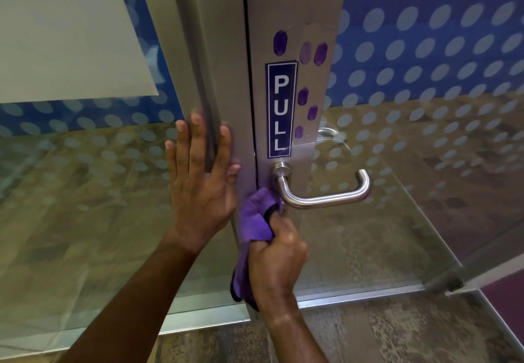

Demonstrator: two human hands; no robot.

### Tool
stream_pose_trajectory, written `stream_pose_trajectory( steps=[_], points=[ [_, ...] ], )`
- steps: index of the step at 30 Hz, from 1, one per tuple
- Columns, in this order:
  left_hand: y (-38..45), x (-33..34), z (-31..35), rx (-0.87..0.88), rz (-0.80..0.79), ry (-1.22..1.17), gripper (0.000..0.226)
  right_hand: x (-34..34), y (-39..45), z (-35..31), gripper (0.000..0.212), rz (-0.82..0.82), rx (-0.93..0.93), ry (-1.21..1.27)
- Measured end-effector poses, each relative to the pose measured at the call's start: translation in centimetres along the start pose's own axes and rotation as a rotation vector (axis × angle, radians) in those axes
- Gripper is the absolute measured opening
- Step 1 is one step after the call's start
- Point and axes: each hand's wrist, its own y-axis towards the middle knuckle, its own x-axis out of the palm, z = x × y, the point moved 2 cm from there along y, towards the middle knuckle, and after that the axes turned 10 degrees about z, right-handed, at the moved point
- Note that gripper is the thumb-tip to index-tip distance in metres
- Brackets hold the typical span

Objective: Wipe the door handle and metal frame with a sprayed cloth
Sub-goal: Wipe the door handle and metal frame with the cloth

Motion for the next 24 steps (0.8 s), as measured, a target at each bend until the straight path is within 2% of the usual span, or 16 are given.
stream_pose_trajectory(
  steps=[4,7,12,16,20,24],
  points=[
    [-0.1,0.0,0.0,0.018,0.004,0.011,0.056,-1.8,-1.9,2.9,0.013,-0.033,0.009,0.083],
    [-0.1,0.1,-0.1,0.024,0.006,0.019,0.057,-3.2,-3.4,5.6,0.019,-0.034,0.04,0.007],
    [-0.1,0.2,-0.1,0.022,0.019,0.011,0.057,-3.4,-5.0,8.2,0.036,-0.137,0.126,-0.095],
    [-0.2,0.2,0.0,0.017,0.02,0.016,0.057,-2.1,-4.3,7.0,0.026,-0.136,0.091,-0.036],
    [-0.1,0.1,0.0,0.012,0.017,0.012,0.057,0.1,-2.7,6.1,0.024,-0.155,0.096,-0.016],
    [-0.2,0.1,0.0,0.019,0.02,0.012,0.057,0.8,-2.1,5.0,0.011,-0.1,0.113,0.029]
  ],
)
